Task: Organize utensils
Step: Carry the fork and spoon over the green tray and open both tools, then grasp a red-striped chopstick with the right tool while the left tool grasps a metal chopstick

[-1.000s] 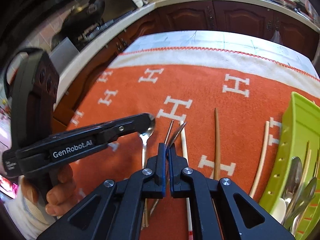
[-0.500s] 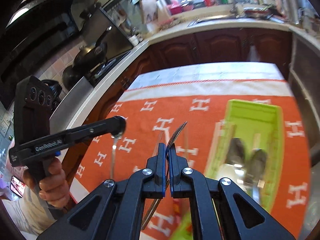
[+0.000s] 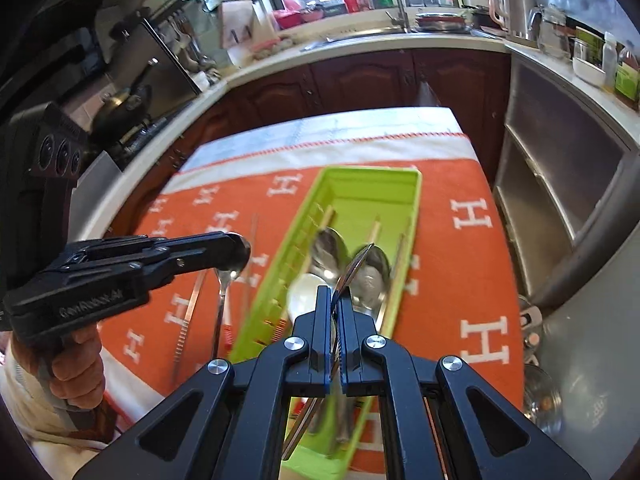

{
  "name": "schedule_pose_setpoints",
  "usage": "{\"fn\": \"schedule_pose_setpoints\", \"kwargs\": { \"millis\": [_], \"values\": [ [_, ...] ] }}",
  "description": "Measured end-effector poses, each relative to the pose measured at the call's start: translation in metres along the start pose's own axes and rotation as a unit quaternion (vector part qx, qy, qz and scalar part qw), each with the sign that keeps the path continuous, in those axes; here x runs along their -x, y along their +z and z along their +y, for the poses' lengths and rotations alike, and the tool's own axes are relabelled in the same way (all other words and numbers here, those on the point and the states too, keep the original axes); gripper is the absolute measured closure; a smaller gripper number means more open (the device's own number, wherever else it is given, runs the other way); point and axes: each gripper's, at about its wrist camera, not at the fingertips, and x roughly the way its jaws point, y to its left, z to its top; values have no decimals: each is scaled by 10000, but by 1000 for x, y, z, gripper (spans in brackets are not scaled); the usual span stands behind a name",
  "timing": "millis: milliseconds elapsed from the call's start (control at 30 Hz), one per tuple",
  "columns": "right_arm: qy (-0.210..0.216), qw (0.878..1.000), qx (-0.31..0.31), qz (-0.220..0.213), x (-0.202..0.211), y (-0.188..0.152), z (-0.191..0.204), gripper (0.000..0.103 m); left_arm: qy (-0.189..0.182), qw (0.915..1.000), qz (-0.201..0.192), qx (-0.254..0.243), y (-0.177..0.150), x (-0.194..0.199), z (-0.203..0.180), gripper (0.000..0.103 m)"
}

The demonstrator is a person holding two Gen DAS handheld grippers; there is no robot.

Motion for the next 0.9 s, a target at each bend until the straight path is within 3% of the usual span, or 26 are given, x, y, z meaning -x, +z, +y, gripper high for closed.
{"fn": "schedule_pose_setpoints", "kwargs": {
  "millis": [167, 233, 400, 533, 600, 667, 800, 900],
  "values": [
    [35, 9996, -24, 276, -33, -8, -3, 100, 260, 9994, 196, 86, -4, -26, 6, 101],
    [72, 9991, -50, 416, -45, -9, -1, 98, 208, 9992, 262, 229, -4, -30, 12, 101],
    [53, 9996, -45, 259, -50, -4, 6, 76, 181, 9986, 215, 457, -5, -17, 26, 99],
    [174, 9998, -21, 115, -39, 4, 17, 75, 164, 9979, 24, 628, -7, 8, 39, 86],
    [283, 9996, 3, 86, -35, 7, 25, 75, 237, 9971, -119, 708, -8, 23, 46, 72],
    [353, 9993, 53, 75, -30, 11, 32, 75, 307, 9959, -323, 788, -11, 42, 55, 65],
    [520, 9985, 186, 50, -26, 16, 54, 75, 784, 9895, -711, 981, -24, 79, 79, 56],
    [662, 9974, 263, 54, -24, 21, 71, 75, 1257, 9826, -792, 1116, -37, 96, 97, 55]
  ]
}}
